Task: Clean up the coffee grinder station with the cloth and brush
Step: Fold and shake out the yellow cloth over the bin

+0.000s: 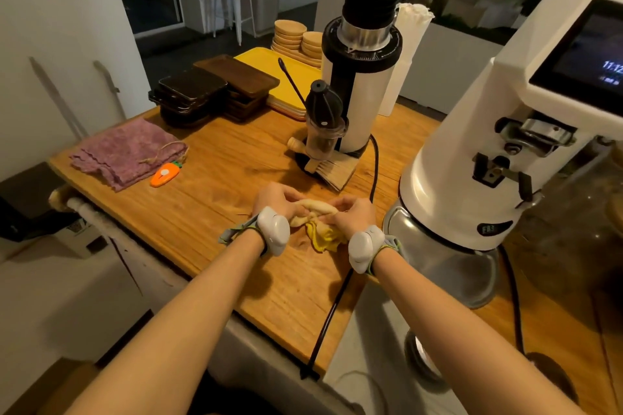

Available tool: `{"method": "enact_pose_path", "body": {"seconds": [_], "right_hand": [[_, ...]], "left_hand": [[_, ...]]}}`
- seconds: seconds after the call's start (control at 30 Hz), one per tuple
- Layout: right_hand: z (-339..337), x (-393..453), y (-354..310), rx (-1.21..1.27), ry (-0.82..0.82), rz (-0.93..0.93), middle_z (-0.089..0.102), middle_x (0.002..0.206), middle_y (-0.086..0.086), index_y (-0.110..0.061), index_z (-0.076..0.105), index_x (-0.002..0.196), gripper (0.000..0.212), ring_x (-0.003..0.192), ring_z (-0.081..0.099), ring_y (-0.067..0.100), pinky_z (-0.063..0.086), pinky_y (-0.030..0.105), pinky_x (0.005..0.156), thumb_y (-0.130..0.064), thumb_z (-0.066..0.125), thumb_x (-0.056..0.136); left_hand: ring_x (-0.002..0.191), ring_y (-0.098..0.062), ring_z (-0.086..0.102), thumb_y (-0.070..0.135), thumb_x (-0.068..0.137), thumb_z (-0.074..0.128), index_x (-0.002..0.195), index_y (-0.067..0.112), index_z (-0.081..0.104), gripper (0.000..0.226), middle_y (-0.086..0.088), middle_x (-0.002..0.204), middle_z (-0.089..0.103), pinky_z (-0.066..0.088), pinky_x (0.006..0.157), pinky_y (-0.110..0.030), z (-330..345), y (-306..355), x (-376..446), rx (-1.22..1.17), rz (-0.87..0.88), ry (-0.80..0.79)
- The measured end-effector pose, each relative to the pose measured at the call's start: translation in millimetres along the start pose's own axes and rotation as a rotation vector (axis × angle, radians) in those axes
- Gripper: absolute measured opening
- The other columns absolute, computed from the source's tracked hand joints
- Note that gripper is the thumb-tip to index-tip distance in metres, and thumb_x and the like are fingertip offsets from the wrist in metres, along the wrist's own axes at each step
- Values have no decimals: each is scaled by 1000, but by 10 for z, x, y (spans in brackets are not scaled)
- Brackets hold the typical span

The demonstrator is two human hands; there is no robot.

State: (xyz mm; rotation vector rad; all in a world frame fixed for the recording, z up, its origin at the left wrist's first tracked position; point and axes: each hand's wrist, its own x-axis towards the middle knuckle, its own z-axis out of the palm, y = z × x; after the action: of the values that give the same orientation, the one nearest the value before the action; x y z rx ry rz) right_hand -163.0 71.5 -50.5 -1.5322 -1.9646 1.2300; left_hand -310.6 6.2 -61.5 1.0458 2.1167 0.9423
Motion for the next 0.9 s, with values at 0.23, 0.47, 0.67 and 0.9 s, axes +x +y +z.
{"method": "enact_pose_path", "body": {"seconds": [0.23,0.47,0.67,0.9], "right_hand": [[-24,309,-47,26,64,22,70,82,-2,-30,67,67,20,82,64,17,57,36,73,-19,84,64],[-49,283,-70,70,33,37,66,75,-6,-25,71,71,17,76,60,13,48,25,60,-18,84,63],[-31,70,-90,20,-17,56,68,85,0,-21,72,78,16,82,62,16,54,35,75,-13,81,67],[-2,-336,-82,-14,-80,99,66,92,-1,-13,72,94,25,88,59,14,51,31,79,-13,79,70]], "left_hand": [[87,-16,65,22,68,79,92,20,77,25,-2,94,75,49,76,-25,49,140,362,-2,0,31],[95,-20,66,22,68,80,99,19,76,31,-4,100,74,53,84,-30,63,90,357,-75,-2,11],[87,-18,66,14,67,82,98,11,74,32,-8,96,73,51,74,-26,-5,-82,113,-199,-17,-62],[78,-9,61,9,68,81,103,7,73,35,2,87,68,48,56,-11,-106,-221,-288,-252,-1,-141]]}}
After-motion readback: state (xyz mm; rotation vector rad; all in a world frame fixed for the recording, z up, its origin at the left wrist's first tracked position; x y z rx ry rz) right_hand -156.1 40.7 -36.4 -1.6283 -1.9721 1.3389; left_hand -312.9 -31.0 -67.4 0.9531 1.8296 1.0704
